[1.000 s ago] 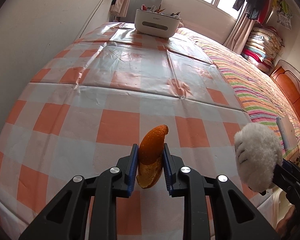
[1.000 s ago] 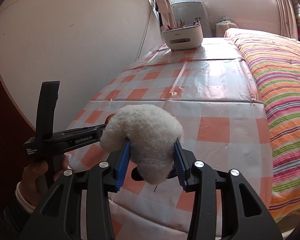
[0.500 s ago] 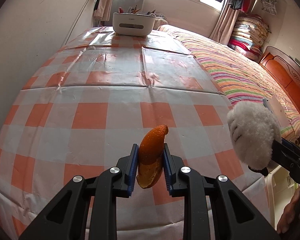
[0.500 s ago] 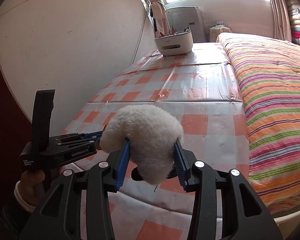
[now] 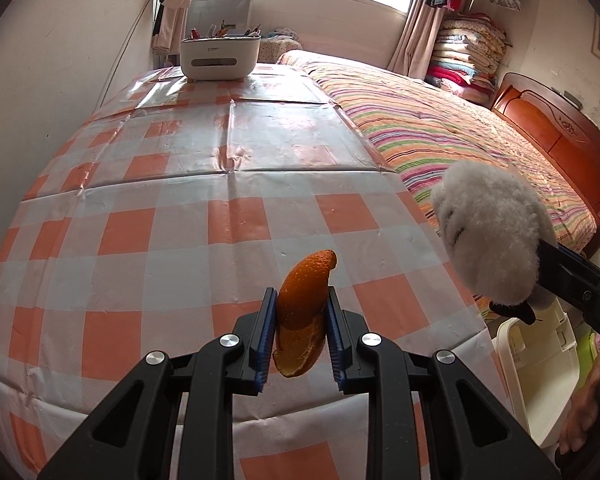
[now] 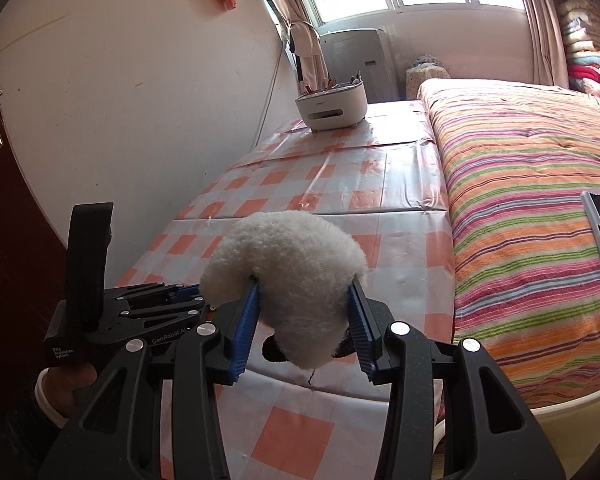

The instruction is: Collect trash

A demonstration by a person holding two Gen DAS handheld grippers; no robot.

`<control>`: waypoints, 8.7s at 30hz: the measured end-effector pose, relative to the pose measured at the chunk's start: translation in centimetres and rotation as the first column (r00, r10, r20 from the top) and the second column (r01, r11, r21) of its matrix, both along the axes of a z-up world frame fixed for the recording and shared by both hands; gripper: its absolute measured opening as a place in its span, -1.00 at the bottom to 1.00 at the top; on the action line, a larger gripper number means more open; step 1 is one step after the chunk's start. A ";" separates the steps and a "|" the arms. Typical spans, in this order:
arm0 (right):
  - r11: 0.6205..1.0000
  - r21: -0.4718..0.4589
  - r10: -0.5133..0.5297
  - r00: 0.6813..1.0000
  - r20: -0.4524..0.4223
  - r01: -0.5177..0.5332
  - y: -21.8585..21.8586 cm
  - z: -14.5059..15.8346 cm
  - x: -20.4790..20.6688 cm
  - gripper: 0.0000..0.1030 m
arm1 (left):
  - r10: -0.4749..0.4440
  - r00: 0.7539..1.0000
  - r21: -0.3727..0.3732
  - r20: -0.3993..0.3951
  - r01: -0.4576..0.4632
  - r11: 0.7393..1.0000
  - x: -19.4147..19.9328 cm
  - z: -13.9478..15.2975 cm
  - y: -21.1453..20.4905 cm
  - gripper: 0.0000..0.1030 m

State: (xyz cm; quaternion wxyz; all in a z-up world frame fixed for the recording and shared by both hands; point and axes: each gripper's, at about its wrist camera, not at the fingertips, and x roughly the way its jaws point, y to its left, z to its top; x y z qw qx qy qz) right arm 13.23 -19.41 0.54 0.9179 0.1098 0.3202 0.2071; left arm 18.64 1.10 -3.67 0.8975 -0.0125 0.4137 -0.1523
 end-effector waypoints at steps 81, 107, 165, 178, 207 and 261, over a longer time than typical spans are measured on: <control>0.853 0.087 -0.521 0.850 0.074 0.515 -18.9 -2.4 -17.9 -0.06 | -0.402 0.913 0.123 0.074 0.391 0.912 -12.9 0.0 -20.5 -0.55; 0.785 0.192 -0.612 0.786 0.088 0.589 -21.4 -2.1 -19.5 0.17 | -0.473 0.879 0.161 0.061 0.459 0.874 -14.2 -0.5 -23.9 -0.50; 0.886 -0.108 -0.441 0.891 0.111 0.452 -4.4 -0.3 -23.0 0.65 | 0.059 0.978 0.266 0.199 -0.112 0.957 -21.6 4.8 -4.1 0.42; 0.888 -0.104 -0.442 0.893 0.079 0.449 -4.9 -1.2 -22.5 0.66 | 0.050 0.985 0.264 0.164 -0.093 0.960 -21.2 3.9 -4.3 0.42; 0.890 -0.090 -0.443 0.895 0.048 0.446 -5.4 -1.6 -21.8 0.67 | 0.032 0.990 0.272 0.137 -0.069 0.960 -20.8 3.2 -5.3 0.42; 0.880 -0.077 -0.467 0.883 0.035 0.468 -6.7 -2.2 -22.5 0.68 | -0.040 0.989 0.239 0.141 0.005 0.971 -21.9 3.9 -7.4 0.42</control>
